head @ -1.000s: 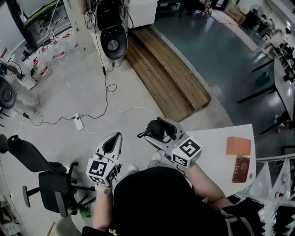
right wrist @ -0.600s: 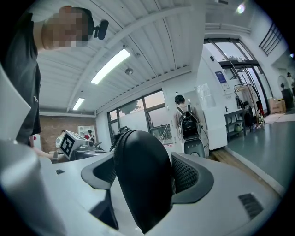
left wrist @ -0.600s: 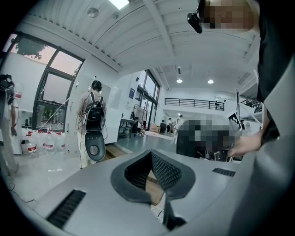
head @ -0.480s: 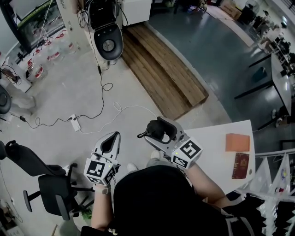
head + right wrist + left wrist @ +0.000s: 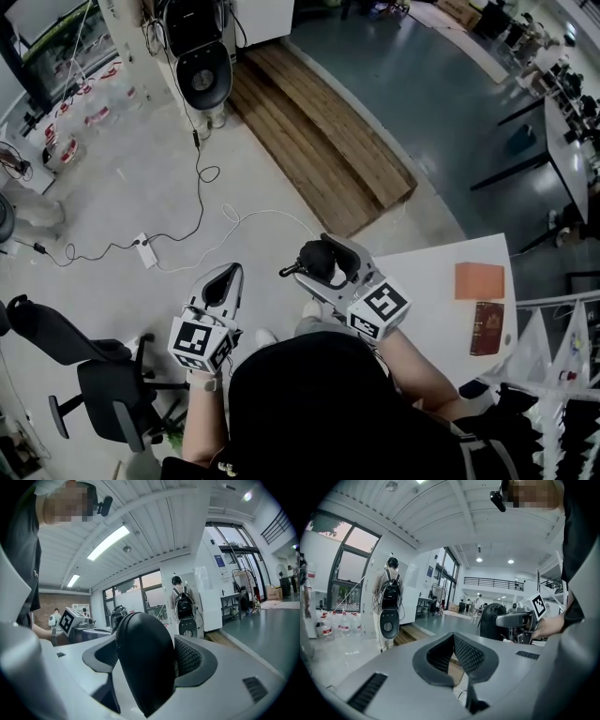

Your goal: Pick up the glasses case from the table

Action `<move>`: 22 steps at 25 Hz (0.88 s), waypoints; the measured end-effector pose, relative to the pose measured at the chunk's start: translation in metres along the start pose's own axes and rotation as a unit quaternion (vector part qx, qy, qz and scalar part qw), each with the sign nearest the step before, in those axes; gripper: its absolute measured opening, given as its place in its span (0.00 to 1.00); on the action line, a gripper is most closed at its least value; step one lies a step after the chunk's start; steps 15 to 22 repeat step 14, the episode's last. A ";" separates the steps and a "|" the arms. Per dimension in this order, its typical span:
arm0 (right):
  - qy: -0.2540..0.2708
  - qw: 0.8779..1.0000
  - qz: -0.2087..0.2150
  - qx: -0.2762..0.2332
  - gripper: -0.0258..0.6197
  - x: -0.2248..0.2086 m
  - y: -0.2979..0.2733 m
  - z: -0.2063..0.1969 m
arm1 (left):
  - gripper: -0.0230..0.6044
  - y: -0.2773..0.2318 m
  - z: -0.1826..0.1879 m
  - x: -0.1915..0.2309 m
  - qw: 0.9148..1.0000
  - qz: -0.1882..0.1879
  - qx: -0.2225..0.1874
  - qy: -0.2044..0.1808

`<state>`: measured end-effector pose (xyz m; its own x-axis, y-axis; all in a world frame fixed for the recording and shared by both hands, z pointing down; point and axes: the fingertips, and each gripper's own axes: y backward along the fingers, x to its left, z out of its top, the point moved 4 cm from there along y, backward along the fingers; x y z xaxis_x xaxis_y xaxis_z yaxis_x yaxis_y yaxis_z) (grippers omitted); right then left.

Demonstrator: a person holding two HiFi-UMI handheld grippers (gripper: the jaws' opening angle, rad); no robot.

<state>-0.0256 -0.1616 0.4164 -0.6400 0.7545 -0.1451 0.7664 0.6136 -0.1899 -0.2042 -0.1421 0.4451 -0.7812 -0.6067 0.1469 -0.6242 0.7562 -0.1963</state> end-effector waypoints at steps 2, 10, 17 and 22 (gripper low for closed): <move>-0.003 1.000 -0.005 0.000 0.62 -0.004 0.002 -0.001 | 0.07 -0.003 -0.001 0.000 1.000 -0.001 0.001 0.003; -0.004 1.000 -0.020 0.005 0.62 -0.017 0.005 -0.006 | 0.07 -0.015 -0.003 -0.001 1.000 -0.001 0.012 0.014; 0.001 1.000 -0.025 0.008 0.62 -0.025 0.009 -0.008 | 0.07 -0.024 -0.001 -0.006 1.000 -0.005 0.014 0.012; 0.001 1.000 -0.025 0.008 0.62 -0.025 0.009 -0.008 | 0.07 -0.024 -0.001 -0.006 1.000 -0.005 0.014 0.012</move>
